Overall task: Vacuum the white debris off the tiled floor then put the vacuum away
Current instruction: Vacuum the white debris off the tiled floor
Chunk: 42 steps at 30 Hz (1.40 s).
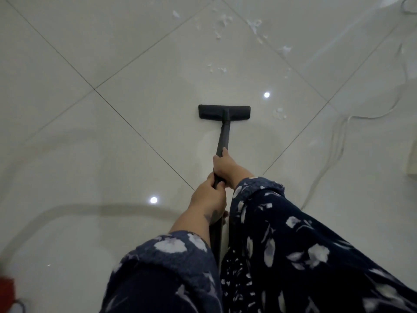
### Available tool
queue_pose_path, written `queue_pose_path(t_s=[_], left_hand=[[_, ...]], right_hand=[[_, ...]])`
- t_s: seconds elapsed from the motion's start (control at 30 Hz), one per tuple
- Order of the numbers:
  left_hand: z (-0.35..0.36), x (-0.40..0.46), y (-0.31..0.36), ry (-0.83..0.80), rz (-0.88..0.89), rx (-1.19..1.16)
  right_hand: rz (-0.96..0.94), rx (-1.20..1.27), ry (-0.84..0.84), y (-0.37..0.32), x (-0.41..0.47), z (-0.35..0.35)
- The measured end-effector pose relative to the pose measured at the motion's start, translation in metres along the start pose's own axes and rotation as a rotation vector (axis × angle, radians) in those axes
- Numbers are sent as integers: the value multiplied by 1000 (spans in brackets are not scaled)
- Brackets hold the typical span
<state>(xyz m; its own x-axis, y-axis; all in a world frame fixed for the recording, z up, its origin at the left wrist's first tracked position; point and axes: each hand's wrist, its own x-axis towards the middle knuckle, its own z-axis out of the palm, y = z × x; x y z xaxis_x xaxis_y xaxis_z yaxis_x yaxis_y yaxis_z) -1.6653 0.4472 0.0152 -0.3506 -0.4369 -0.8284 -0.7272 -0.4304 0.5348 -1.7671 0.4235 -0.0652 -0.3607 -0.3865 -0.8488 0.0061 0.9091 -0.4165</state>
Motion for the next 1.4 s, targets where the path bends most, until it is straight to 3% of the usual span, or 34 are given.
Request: queue_pose_path(t_s=[0.1,0.27,0.47,0.63,0.83,1.17,1.4], left_hand=[[6,12,21,24,0,-41],[8,42,56,29,-90,-281],[5,58,94,-64,-129,-455],[-5,74,107,29,-84,-478],[-19,111,130,103,-47,-534],[-105,162,172,165,-53,-581],[-180,200,216,169,-17,-611]], right_hand=[[43,-86,-53,-11,16,-19],[-17,47,-51,-39,42,-46],[-42,65,-85,-75,79,-82],[-37,154,-153,-101,95,-82],[-23,8,-201,-152,127,-85],[46,36,-312,-252,159,-68],[-52,-263,-249,-341,202,-46]])
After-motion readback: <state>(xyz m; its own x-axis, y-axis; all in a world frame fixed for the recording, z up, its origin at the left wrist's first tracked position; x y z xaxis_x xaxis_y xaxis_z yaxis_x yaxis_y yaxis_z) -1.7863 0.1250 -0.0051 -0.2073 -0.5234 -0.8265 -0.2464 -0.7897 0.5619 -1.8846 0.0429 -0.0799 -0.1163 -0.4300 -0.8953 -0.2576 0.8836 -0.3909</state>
